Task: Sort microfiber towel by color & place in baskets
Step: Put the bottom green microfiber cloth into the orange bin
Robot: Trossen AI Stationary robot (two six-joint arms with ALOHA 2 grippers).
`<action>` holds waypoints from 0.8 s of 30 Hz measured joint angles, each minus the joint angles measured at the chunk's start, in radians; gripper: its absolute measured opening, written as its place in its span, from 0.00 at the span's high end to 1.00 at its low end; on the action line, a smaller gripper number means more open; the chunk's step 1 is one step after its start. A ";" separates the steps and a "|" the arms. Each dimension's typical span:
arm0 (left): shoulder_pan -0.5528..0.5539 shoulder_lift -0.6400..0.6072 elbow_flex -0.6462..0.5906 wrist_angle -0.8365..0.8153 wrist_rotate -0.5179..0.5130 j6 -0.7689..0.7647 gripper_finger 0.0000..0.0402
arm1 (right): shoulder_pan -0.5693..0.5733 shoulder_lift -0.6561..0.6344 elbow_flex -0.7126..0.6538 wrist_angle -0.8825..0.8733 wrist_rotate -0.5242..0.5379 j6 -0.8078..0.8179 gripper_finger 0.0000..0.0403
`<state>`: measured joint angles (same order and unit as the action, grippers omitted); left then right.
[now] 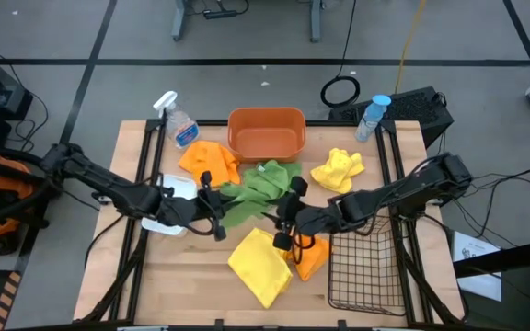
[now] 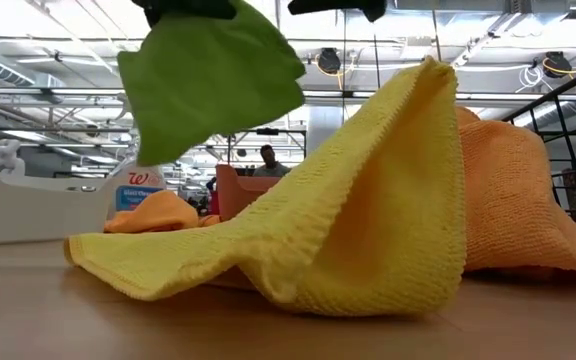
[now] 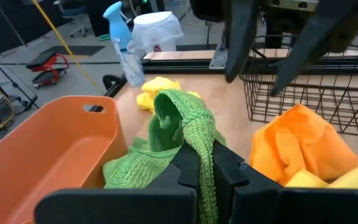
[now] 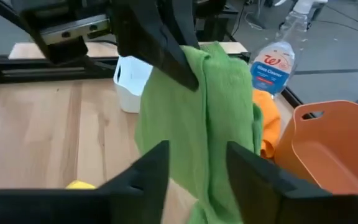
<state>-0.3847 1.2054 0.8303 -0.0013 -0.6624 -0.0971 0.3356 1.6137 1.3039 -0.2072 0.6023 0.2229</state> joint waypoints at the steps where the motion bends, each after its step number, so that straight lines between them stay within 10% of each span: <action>1: 0.000 0.009 0.000 0.004 0.000 0.000 0.97 | 0.000 0.010 0.010 -0.001 0.000 0.000 0.56; 13: -0.003 0.085 0.000 0.072 0.064 0.000 0.97 | -0.019 0.111 0.016 0.014 0.017 0.053 0.20; 24: -0.010 0.085 0.000 0.076 0.066 -0.001 0.97 | -0.020 0.170 0.016 0.028 -0.005 0.071 0.65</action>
<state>-0.3950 1.2903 0.8303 0.0743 -0.5961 -0.0980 0.3153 1.7840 1.3201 -0.1787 0.5972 0.2943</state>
